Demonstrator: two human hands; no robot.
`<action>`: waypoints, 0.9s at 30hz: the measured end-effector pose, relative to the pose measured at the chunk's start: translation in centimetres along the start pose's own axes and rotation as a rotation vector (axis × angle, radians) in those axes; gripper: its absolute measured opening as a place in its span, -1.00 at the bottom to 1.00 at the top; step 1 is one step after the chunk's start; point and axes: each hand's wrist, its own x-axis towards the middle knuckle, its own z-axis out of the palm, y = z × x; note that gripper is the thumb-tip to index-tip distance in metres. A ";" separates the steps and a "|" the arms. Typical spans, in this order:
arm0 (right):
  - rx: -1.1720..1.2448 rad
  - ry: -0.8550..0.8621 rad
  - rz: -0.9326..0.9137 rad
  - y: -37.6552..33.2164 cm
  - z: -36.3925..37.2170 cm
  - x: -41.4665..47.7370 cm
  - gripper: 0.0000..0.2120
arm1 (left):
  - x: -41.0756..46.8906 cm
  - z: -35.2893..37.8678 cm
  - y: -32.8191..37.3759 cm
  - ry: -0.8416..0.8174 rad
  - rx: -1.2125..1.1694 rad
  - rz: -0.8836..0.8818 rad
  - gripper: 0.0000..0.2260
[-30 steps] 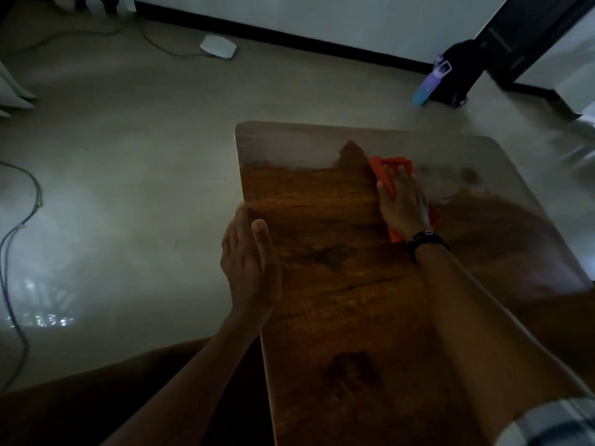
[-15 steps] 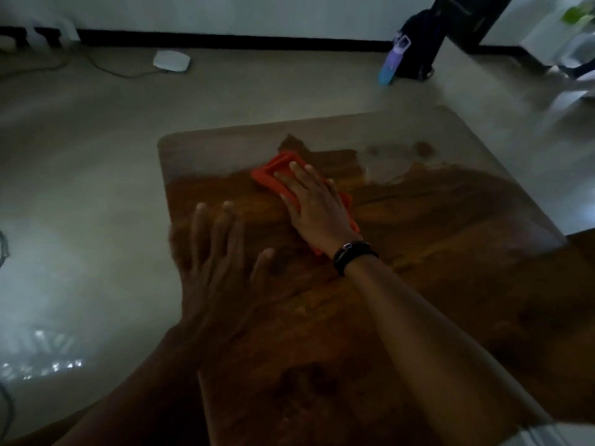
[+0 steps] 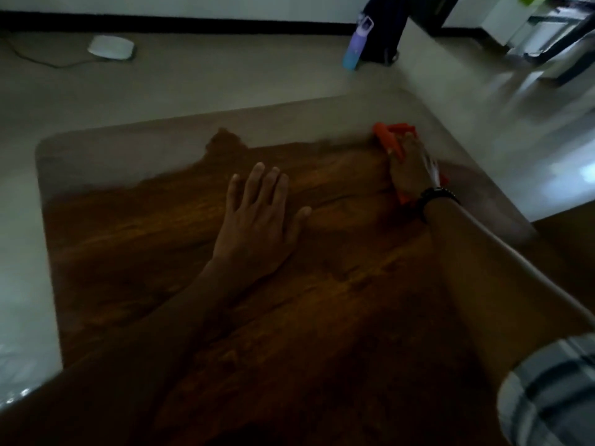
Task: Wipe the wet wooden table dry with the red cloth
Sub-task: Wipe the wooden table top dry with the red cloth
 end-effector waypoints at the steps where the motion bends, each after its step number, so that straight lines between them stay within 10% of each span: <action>1: -0.018 0.001 -0.003 -0.3 0.1 -0.1 -0.50 | 0.0 -0.2 -0.1 0.000 0.000 -0.003 -0.38; 13: -0.034 -0.189 -0.490 -10.0 2.7 -11.2 -0.49 | -0.2 -0.3 0.4 0.034 -0.113 -0.049 -0.35; 27: -0.060 -0.021 0.066 2.0 -0.9 1.2 -0.50 | 0.2 -0.4 0.3 -0.058 -0.057 -0.048 -0.34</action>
